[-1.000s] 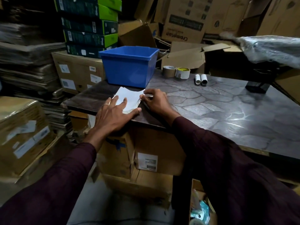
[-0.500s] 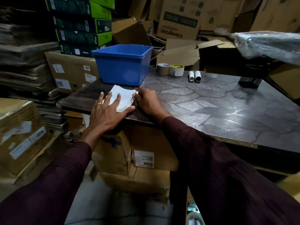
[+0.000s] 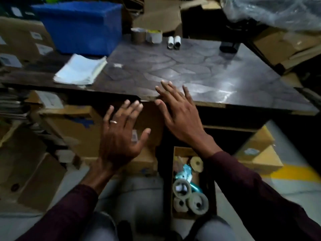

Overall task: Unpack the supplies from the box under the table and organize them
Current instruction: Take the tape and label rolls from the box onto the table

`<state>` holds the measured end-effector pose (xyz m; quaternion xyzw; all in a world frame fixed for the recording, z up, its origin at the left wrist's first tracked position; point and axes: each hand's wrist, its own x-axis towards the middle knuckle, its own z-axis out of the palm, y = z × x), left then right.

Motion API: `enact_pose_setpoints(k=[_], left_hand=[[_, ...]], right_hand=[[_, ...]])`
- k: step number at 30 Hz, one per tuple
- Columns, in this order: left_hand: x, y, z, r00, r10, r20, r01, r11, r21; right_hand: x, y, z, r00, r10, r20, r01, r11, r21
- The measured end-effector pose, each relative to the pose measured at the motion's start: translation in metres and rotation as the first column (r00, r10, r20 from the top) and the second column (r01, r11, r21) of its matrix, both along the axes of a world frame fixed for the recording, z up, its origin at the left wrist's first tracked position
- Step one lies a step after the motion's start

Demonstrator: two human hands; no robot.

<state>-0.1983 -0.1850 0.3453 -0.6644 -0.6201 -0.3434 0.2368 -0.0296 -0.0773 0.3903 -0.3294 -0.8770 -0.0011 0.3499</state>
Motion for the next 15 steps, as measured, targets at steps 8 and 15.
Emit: enact_pose_setpoints(k=[8, 15], left_hand=[[0.099, -0.01, -0.106, 0.948, -0.297, 0.112, 0.316, 0.914, -0.254], [0.14, -0.001, -0.217, 0.918, -0.156, 0.364, 0.364, 0.696, -0.619]], right_hand=[[0.154, -0.041, -0.119, 0.967, -0.199, -0.157, 0.191, 0.979, -0.064], [0.219, -0.055, -0.252, 0.916, -0.395, -0.073, 0.286, 0.769, -0.571]])
